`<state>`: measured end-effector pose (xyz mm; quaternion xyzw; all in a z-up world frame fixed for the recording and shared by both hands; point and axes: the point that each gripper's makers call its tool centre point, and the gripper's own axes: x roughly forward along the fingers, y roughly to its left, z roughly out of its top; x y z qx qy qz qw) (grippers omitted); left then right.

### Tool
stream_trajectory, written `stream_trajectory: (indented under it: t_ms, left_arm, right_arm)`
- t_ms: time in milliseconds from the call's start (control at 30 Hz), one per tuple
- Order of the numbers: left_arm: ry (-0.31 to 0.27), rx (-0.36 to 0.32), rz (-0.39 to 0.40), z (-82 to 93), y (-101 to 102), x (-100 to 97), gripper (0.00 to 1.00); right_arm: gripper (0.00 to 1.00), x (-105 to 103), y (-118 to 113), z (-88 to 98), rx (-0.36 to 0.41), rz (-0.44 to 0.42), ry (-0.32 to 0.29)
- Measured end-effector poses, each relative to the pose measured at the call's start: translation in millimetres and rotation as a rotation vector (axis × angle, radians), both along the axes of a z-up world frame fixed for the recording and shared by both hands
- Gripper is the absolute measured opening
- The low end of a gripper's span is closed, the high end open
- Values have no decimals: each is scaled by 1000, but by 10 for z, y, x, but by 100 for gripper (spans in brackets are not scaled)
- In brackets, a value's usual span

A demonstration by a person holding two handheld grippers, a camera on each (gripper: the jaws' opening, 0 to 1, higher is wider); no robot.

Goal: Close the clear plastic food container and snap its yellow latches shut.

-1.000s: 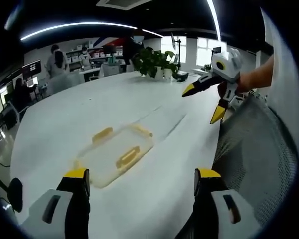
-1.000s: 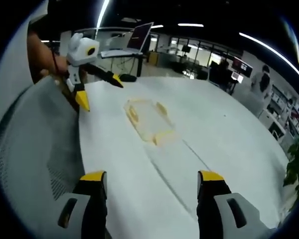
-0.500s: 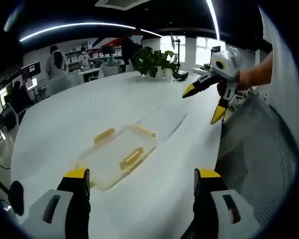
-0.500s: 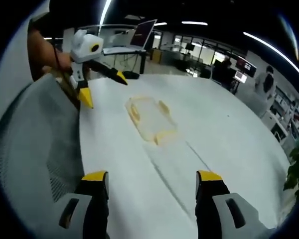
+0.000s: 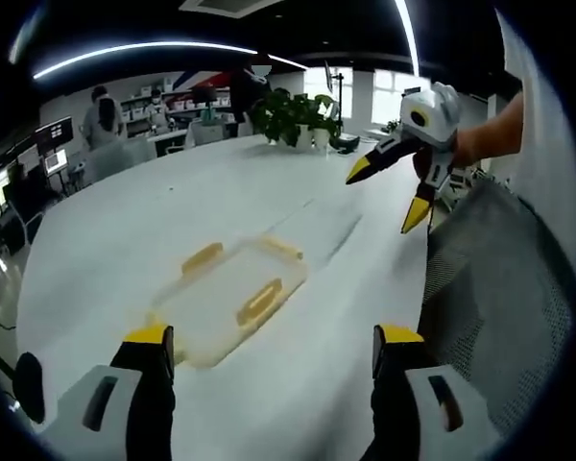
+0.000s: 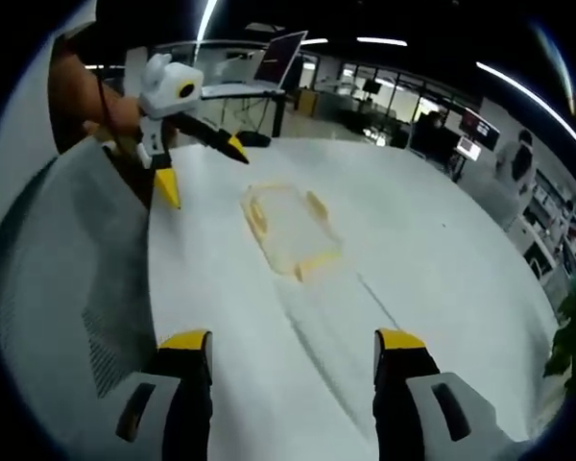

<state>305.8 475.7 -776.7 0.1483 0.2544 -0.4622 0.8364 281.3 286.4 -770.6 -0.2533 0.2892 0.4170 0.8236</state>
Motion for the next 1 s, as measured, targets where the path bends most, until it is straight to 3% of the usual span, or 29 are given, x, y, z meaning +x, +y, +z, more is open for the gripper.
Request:
stream_trajectory:
  t_ms: [1000]
  left_arm:
    - [9, 81, -91, -134, 117, 181, 82]
  right_arm:
    - [64, 365, 298, -37, 5, 47, 5]
